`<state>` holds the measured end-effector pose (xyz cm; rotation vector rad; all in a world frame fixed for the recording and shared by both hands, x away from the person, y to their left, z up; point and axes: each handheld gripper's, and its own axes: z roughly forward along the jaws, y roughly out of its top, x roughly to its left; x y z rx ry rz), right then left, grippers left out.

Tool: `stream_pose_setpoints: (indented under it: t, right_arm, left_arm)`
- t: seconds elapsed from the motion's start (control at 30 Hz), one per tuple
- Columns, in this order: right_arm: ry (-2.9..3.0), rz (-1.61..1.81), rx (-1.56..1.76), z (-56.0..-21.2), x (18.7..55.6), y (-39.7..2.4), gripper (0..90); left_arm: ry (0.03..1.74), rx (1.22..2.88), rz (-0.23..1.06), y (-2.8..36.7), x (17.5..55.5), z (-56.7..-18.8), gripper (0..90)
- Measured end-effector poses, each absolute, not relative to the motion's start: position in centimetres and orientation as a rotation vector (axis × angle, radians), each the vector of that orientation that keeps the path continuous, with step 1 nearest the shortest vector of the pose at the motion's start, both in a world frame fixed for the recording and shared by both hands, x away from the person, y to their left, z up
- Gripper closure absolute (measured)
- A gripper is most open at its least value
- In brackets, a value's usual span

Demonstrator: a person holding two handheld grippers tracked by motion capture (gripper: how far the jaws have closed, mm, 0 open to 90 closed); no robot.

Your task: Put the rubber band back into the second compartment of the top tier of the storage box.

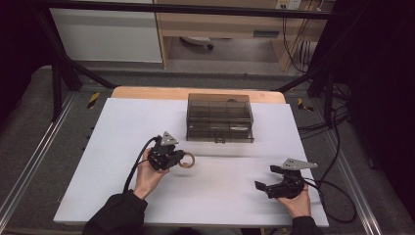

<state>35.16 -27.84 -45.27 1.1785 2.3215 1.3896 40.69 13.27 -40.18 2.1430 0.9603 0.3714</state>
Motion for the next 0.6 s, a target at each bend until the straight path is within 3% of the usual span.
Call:
stream_pose_setpoints:
  t: [0.6]
  right_arm:
    - [2.320,1.387,1.176,-45.3,35.2,-27.8,0.7]
  left_arm:
    - [0.897,2.162,0.359,11.2,39.9,-38.5,84.9]
